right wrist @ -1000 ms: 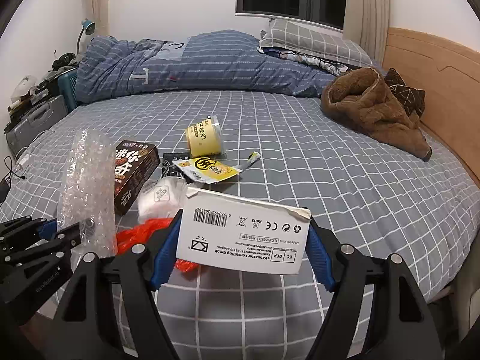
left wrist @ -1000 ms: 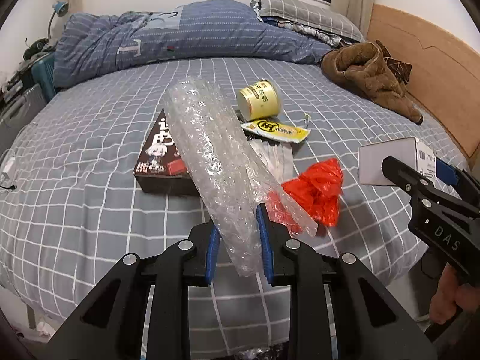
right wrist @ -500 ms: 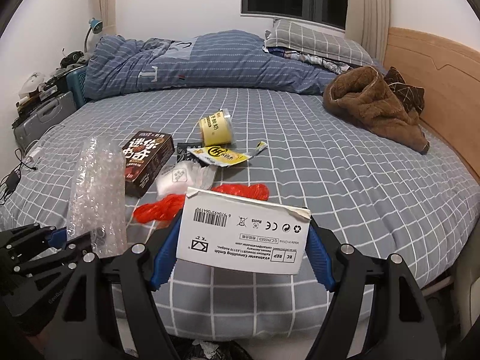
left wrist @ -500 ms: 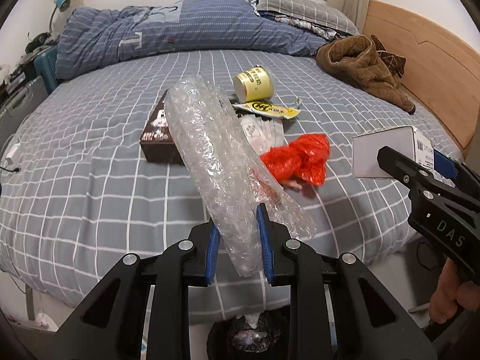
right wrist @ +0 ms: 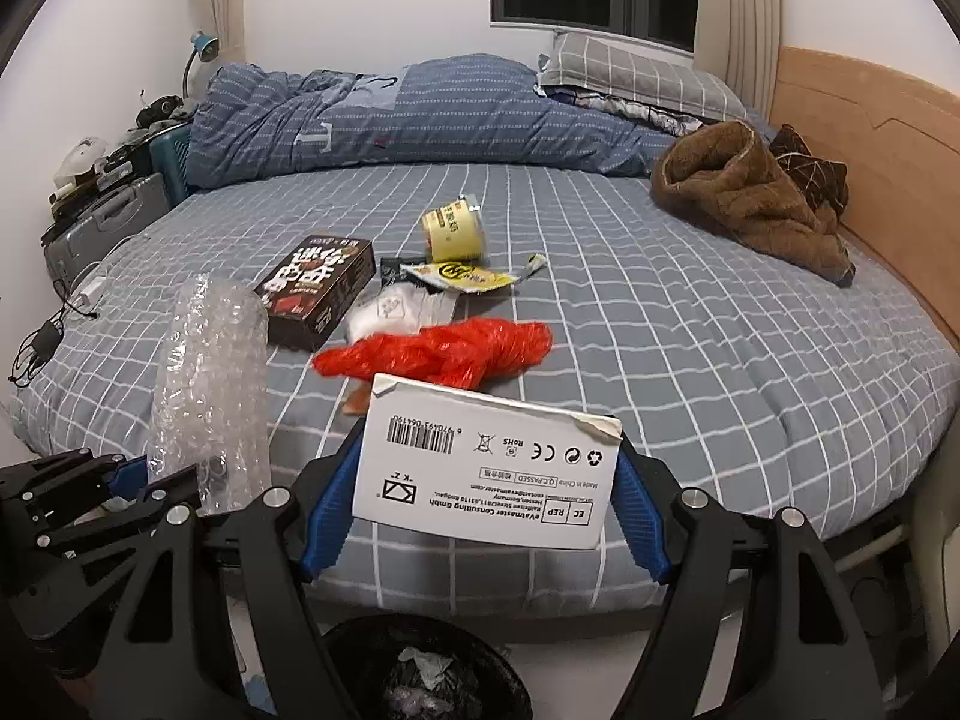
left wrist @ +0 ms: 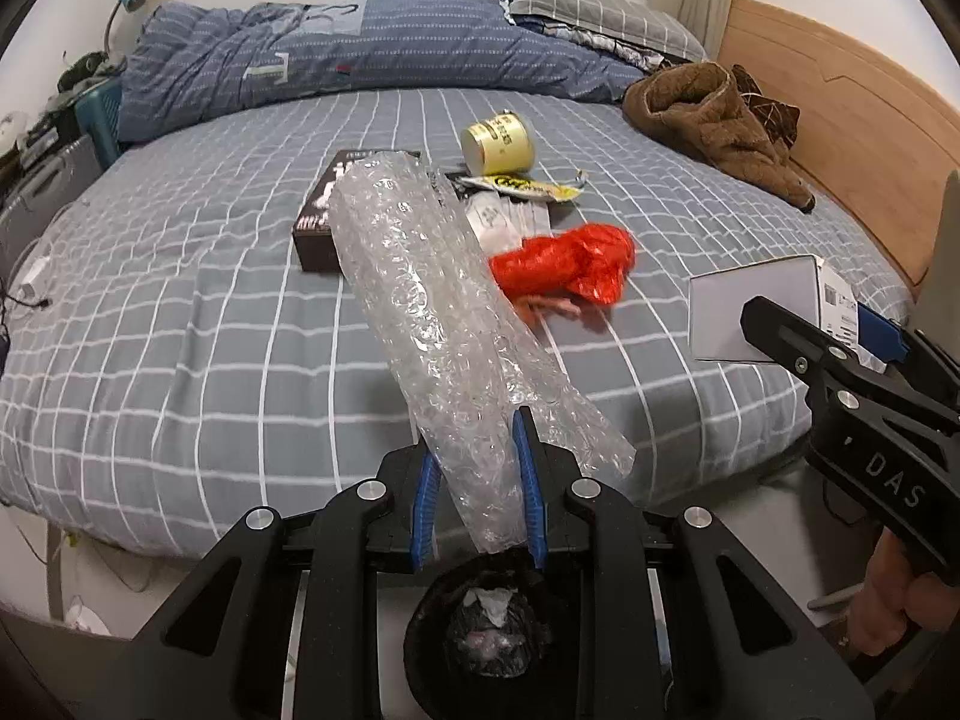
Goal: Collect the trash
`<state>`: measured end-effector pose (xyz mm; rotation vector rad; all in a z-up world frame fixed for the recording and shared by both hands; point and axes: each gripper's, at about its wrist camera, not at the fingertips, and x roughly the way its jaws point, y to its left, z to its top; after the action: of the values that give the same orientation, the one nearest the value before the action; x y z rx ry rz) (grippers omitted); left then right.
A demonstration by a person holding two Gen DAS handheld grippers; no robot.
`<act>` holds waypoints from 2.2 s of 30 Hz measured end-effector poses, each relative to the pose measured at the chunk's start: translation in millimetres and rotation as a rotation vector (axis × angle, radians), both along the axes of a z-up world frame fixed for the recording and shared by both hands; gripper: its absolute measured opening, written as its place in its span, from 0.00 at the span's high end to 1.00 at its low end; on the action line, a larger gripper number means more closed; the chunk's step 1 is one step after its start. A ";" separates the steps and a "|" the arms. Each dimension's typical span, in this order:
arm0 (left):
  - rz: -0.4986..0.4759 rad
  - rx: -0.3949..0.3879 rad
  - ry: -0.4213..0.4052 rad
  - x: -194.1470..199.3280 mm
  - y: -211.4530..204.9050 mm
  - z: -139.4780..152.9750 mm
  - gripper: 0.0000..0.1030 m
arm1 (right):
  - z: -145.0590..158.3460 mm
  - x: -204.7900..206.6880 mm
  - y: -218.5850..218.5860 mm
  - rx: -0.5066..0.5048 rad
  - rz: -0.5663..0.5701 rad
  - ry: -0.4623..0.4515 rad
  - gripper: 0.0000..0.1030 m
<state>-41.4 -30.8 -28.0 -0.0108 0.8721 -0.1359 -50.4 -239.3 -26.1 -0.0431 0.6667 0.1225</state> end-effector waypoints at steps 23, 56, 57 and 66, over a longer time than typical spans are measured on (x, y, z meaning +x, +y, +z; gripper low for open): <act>0.014 -0.004 0.066 -70.7 0.8 -22.5 0.78 | -11.4 -73.3 8.1 0.011 0.028 0.045 0.32; 0.076 -0.019 0.193 -138.6 18.7 -62.8 0.78 | -51.6 -137.7 15.7 0.011 0.043 0.185 0.32; 0.076 -0.021 0.197 -138.8 20.1 -67.0 0.78 | -58.8 -137.4 16.9 0.006 0.046 0.200 0.32; 0.070 -0.010 0.267 -134.1 29.6 -120.5 0.78 | -124.4 -122.2 29.5 -0.011 0.081 0.335 0.31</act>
<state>-175.5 -1.2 -148.5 -0.0703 1.1358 -0.0738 -172.6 -209.8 -150.5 -0.0611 1.0011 0.2067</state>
